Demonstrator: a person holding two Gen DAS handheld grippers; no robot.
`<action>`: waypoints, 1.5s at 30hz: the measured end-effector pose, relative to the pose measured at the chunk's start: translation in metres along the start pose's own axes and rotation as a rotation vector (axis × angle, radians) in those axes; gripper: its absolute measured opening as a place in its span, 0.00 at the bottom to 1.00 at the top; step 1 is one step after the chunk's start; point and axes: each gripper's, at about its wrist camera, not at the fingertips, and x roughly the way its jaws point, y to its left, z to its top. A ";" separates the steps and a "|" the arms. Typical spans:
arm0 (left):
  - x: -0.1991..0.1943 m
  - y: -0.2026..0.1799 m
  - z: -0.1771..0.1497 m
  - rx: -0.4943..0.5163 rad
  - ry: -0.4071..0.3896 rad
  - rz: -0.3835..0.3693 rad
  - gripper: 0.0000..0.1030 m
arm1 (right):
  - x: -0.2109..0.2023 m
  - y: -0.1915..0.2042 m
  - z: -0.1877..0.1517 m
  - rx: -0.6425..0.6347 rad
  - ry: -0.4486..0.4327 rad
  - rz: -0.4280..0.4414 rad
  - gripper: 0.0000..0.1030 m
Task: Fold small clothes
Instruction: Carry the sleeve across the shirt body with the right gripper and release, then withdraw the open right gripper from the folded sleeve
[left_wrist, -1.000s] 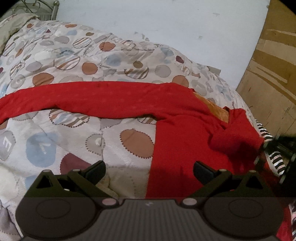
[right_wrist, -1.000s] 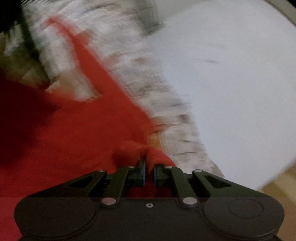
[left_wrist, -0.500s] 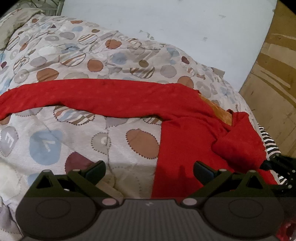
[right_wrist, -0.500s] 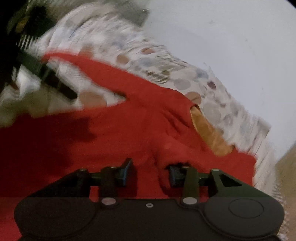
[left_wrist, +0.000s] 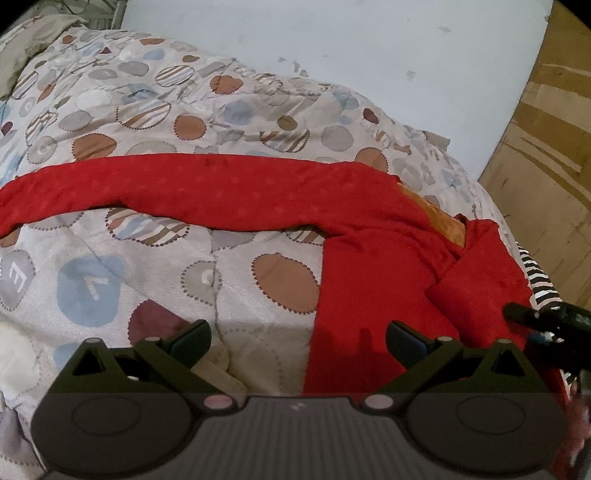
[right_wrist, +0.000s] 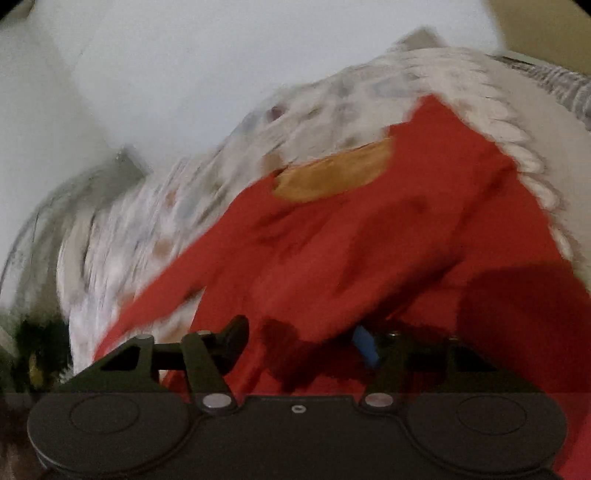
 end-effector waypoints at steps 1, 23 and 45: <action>0.000 0.000 0.000 -0.003 0.000 0.000 1.00 | 0.001 -0.001 0.003 -0.003 -0.027 -0.039 0.26; -0.023 0.024 0.008 -0.133 -0.202 0.137 1.00 | -0.037 0.138 -0.152 -1.482 -0.031 0.017 0.43; 0.024 -0.044 -0.031 0.223 -0.005 0.111 1.00 | 0.061 -0.008 0.004 -1.146 -0.125 -0.675 0.42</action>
